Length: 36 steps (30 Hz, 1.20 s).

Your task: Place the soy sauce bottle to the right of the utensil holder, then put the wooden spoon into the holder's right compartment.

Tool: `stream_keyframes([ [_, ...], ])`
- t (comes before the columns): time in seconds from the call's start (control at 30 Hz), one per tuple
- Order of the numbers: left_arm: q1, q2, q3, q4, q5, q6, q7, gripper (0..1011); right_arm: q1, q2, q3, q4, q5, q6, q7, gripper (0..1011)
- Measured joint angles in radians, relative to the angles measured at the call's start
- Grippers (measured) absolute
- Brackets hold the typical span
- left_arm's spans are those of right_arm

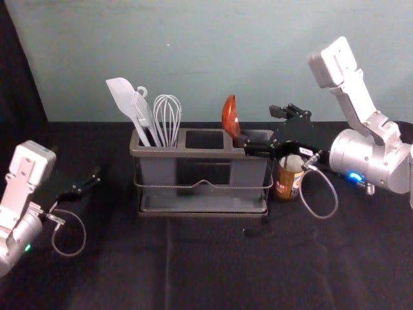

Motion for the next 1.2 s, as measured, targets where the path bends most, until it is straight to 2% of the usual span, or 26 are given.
stream_keyframes([
  [0.33,0.0,0.0,0.0,0.0,0.0,0.0,0.0,1011,-0.002,0.001,0.001,-0.004,-0.001,0.0,-0.003,1002],
  [0.53,0.0,0.0,0.0,0.0,0.0,0.0,0.0,1011,-0.047,0.007,0.012,-0.064,-0.05,-0.022,-0.051,1003],
  [0.63,0.0,0.0,0.0,0.0,0.0,0.0,0.0,1011,-0.094,0.016,0.031,-0.119,-0.076,-0.044,-0.084,1002],
  [0.67,0.0,0.0,0.0,0.0,0.0,0.0,0.0,1011,-0.094,0.016,0.031,-0.119,-0.076,-0.044,-0.084,1003],
  [0.73,0.0,0.0,0.0,0.0,0.0,0.0,0.0,1011,-0.143,0.024,0.052,-0.168,-0.095,-0.071,-0.11,1003],
  [0.87,0.0,0.0,0.0,0.0,0.0,0.0,0.0,1011,-0.216,0.033,0.081,-0.222,-0.122,-0.119,-0.152,1003],
  [0.9,0.0,0.0,0.0,0.0,0.0,0.0,0.0,1011,-0.216,0.033,0.081,-0.222,-0.122,-0.119,-0.152,1003],
  [0.97,0.0,0.0,0.0,0.0,0.0,0.0,0.0,1010,-0.286,0.034,0.11,-0.255,-0.142,-0.175,-0.191,1003],
  [1.07,0.0,0.0,0.0,0.0,0.0,0.0,0.0,1011,-0.336,0.029,0.13,-0.27,-0.165,-0.223,-0.229,1002],
  [1.2,0.0,0.0,0.0,0.0,0.0,0.0,0.0,1011,-0.424,-0.007,0.163,-0.283,-0.2,-0.314,-0.31,1003],
])
